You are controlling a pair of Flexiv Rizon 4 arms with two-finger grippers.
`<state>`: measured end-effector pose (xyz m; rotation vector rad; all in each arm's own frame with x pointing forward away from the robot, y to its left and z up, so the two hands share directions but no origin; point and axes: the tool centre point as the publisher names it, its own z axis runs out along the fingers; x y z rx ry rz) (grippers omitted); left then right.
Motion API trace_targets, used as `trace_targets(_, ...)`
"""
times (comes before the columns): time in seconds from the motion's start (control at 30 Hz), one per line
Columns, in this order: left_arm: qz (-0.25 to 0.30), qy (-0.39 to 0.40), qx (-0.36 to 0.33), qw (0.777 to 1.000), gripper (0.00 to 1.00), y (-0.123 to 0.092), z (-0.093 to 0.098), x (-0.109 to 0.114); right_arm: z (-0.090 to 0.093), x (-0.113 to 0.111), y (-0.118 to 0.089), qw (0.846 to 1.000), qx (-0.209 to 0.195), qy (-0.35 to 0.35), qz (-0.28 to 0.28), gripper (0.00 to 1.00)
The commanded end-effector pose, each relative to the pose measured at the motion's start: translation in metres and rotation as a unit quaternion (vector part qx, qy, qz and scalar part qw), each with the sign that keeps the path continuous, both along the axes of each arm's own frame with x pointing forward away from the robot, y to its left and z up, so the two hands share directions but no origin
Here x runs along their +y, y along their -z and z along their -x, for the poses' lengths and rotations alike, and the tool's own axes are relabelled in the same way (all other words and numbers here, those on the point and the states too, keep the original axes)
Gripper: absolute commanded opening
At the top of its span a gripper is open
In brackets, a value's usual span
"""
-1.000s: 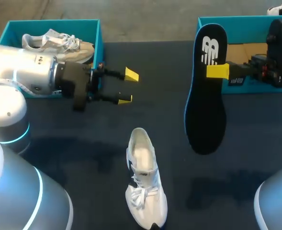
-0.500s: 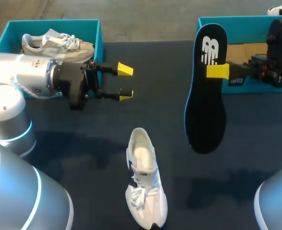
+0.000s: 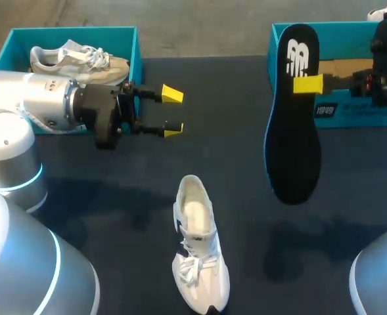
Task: Take the shoe out of the shoebox, open the shoe tongue, remove and reinsert the insole, then place the shoe into the shoebox
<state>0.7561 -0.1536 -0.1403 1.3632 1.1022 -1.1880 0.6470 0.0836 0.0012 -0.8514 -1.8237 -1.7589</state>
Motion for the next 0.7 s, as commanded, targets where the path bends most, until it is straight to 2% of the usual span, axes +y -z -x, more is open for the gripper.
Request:
trace_targets(0.03,0.0,0.0,-0.001,1.0,1.0,0.0,0.0,-0.001,-0.053,0.001,0.008,0.999,0.027,-0.04,0.014,0.0)
trace_targets(0.17,0.0,0.0,-0.001,1.0,1.0,0.0,0.0,-0.001,-0.081,-0.001,0.017,0.997,0.056,-0.047,0.016,0.0)
trace_targets(0.27,0.0,0.0,-0.001,1.0,1.0,0.0,0.0,-0.001,-0.096,0.0,0.018,0.996,0.071,-0.047,-0.002,0.0)
trace_targets(0.7,0.0,0.0,-0.001,1.0,1.0,0.0,0.0,-0.001,-0.096,0.0,0.018,0.996,0.071,-0.047,-0.002,0.0)
